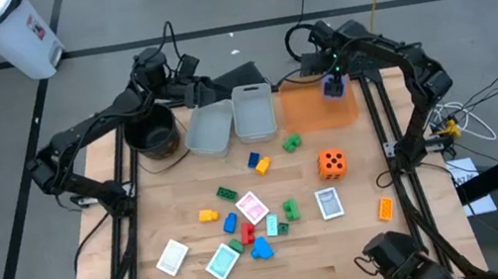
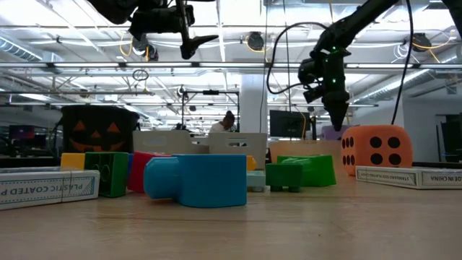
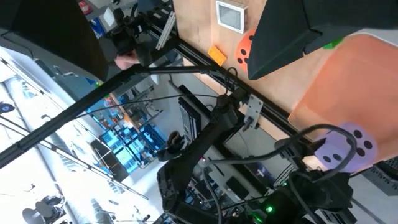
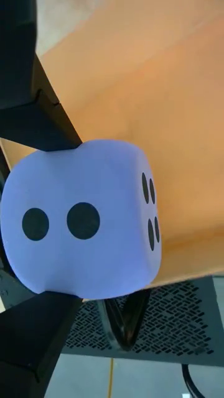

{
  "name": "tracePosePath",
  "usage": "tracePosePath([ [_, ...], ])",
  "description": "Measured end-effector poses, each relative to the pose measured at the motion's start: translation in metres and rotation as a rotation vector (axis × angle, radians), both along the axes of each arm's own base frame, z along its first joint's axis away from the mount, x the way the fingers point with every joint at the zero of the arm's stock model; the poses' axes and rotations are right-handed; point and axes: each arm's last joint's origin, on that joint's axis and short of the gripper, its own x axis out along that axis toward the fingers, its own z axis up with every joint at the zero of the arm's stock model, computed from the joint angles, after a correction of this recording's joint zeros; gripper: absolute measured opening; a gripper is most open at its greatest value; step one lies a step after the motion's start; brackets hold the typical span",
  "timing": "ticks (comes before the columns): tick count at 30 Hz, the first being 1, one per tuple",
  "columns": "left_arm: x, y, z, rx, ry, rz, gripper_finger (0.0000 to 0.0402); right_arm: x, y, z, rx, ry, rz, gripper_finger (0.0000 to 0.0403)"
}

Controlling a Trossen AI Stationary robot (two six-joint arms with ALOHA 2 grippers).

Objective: Pick & Place Toys
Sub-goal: Put the violet dice into the orange bin

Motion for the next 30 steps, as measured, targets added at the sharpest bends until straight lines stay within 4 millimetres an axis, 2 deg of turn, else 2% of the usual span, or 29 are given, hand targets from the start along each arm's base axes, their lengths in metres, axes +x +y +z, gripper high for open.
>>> tracePosePath([
  [6, 0.000, 0.000, 0.000, 0.002, -0.001, 0.000, 0.0390, -0.001, -0.002, -0.002, -0.008, -0.006, 0.012, 0.0329],
  [13, 0.000, 0.000, 0.000, 0.003, -0.001, 0.001, 0.0390, -0.004, 0.004, -0.021, 0.038, 0.027, 0.039, 0.0329],
  [30, 0.000, 0.000, 0.000, -0.002, 0.001, 0.008, 0.0390, -0.005, 0.001, -0.034, -0.007, -0.001, 0.030, 0.0329],
])
